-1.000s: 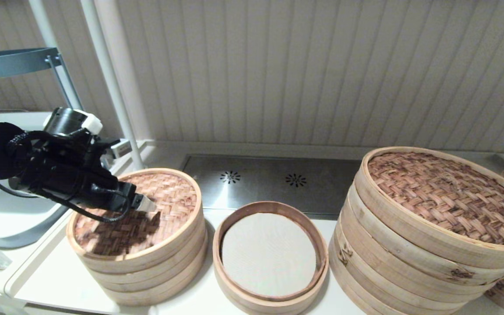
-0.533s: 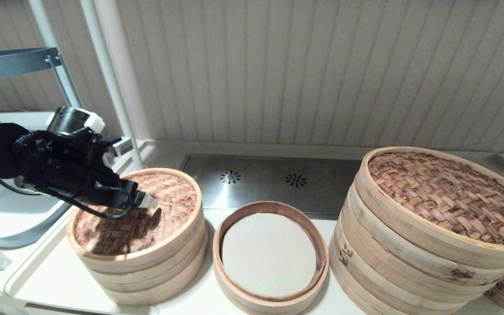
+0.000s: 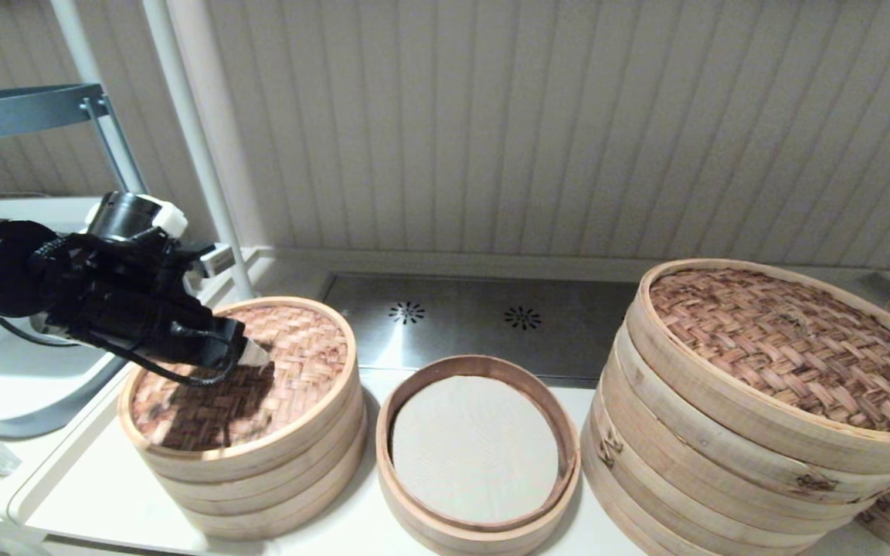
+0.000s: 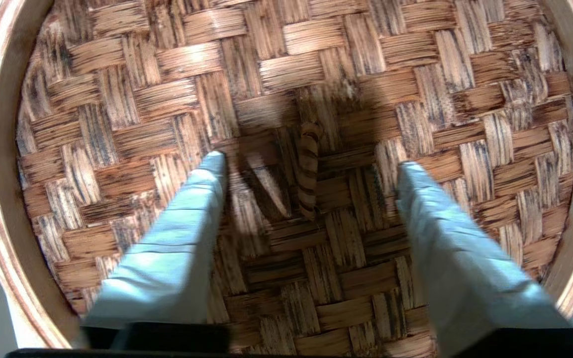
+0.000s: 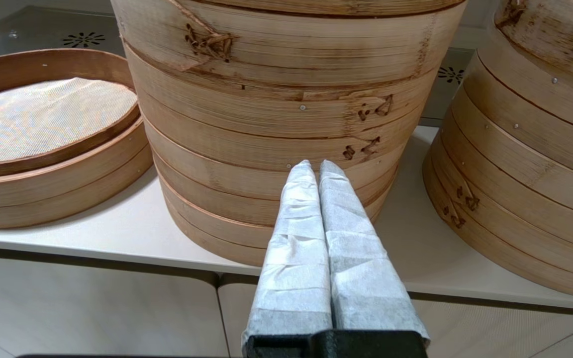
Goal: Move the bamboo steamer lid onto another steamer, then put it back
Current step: Pick up the steamer
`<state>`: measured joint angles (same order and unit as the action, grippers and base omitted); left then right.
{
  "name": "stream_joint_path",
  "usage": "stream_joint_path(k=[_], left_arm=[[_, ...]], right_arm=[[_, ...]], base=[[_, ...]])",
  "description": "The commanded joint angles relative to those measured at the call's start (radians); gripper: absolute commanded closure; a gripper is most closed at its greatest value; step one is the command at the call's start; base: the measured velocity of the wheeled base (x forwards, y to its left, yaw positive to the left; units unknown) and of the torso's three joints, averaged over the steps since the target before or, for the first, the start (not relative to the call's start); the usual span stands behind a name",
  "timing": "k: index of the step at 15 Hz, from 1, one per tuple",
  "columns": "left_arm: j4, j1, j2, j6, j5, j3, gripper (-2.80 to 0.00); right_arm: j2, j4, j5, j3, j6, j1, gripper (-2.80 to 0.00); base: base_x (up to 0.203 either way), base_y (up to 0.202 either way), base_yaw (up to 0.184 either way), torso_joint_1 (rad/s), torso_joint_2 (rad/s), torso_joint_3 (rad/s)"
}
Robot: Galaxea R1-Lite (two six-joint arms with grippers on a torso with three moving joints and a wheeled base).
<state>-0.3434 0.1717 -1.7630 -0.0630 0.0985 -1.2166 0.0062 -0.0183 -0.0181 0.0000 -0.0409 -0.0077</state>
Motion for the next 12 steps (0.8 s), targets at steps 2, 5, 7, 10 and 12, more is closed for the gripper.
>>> stream_joint_path(k=[2, 5, 7, 10, 12], left_arm=[[-0.005, 0.000, 0.007, -0.001, 0.000, -0.003, 0.00], [-0.005, 0.000, 0.013, -0.001, -0.003, 0.000, 0.00], [-0.005, -0.003, 0.018, 0.003, 0.002, 0.000, 0.00], [-0.005, -0.016, 0.016, 0.002, 0.007, 0.007, 0.00], [-0.005, -0.017, 0.019, 0.003, 0.006, -0.004, 0.00]], right_arm=[[0.000, 0.000, 0.000, 0.000, -0.001, 0.000, 0.00], [0.000, 0.000, 0.000, 0.000, -0.001, 0.000, 0.00], [0.001, 0.000, 0.000, 0.001, -0.001, 0.000, 0.00], [0.001, 0.000, 0.000, 0.001, -0.001, 0.000, 0.00], [0.001, 0.000, 0.000, 0.000, -0.001, 0.000, 0.00]], base=[[0.000, 0.000, 0.000, 0.000, 0.00, 0.000], [0.000, 0.000, 0.000, 0.000, 0.00, 0.000], [0.000, 0.000, 0.000, 0.000, 0.00, 0.000], [0.000, 0.000, 0.000, 0.000, 0.00, 0.000], [0.000, 0.000, 0.000, 0.000, 0.00, 0.000]])
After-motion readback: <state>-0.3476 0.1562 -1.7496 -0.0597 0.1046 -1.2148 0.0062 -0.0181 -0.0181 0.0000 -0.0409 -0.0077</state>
